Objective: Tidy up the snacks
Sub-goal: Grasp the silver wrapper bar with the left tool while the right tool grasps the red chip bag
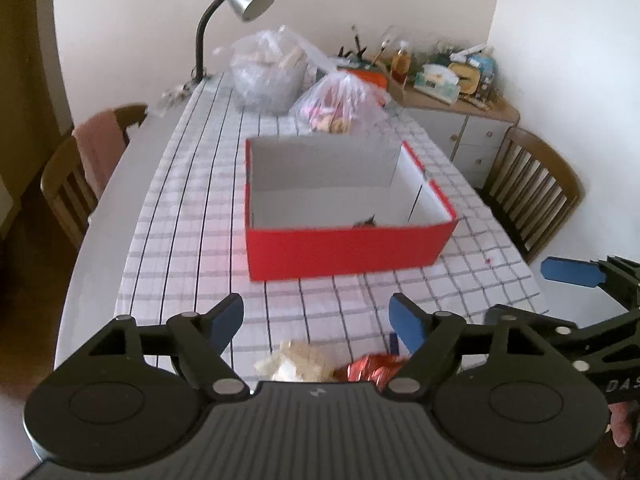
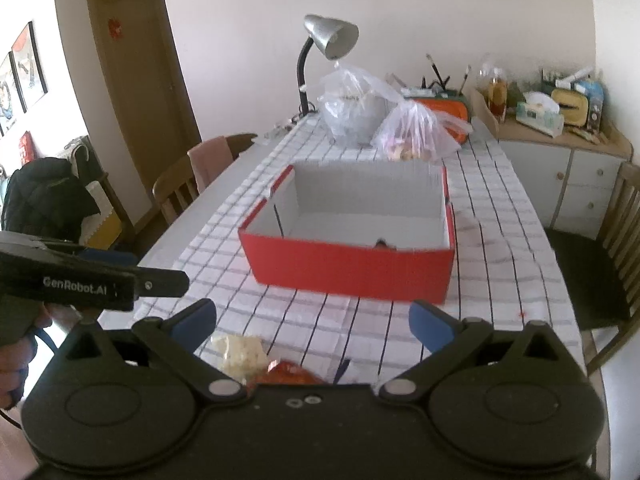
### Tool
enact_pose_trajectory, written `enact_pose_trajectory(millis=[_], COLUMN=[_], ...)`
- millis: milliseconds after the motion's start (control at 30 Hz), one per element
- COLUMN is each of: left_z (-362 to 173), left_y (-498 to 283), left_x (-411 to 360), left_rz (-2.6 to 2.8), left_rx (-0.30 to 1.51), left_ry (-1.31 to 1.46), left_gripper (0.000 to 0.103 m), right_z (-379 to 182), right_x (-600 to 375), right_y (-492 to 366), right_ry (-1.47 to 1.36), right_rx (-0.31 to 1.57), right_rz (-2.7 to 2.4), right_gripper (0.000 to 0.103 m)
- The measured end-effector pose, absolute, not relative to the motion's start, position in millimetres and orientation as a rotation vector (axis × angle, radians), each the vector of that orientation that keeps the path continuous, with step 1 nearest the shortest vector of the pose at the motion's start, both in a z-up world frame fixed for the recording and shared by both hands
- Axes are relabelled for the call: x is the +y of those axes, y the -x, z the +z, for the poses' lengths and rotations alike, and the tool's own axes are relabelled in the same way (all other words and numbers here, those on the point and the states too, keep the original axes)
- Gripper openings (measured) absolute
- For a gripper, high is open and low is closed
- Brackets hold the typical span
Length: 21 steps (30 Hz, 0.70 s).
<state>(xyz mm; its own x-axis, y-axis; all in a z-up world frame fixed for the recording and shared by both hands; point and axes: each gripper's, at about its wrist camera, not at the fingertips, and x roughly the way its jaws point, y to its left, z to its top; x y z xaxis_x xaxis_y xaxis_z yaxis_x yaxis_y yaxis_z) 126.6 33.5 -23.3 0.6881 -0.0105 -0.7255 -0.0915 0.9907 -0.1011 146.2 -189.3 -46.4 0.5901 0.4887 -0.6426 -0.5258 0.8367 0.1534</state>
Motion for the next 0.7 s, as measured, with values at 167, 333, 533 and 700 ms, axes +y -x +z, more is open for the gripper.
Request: enact_pose_trajectory(millis=[167,333,533,700], left_z=[-54,-82,-112,-139], left_y=[-119,-117,-122,-137], left_x=[45,57,66,75], left_rz=[0.086,0.166,0.234,0.257], left_rx=[0.901,0.983,1.075,1.185], left_ry=[0.188,0.24,0.29,0.377], left_gripper=[0.08,0.08,0.08,0.08], right_z=[-73,-94,-125,-146], right_x=[-195,-196,-195,-195], right_y=[-136,-134,-132,-137], right_ry=[0.06,0.038,0.013,-0.039], right_rx=[0.804,0.862,0.952,1.032], right_rz=[0.559,0.515,0.439,0.375], right_gripper=[0.103,0.103,0.103,0.103])
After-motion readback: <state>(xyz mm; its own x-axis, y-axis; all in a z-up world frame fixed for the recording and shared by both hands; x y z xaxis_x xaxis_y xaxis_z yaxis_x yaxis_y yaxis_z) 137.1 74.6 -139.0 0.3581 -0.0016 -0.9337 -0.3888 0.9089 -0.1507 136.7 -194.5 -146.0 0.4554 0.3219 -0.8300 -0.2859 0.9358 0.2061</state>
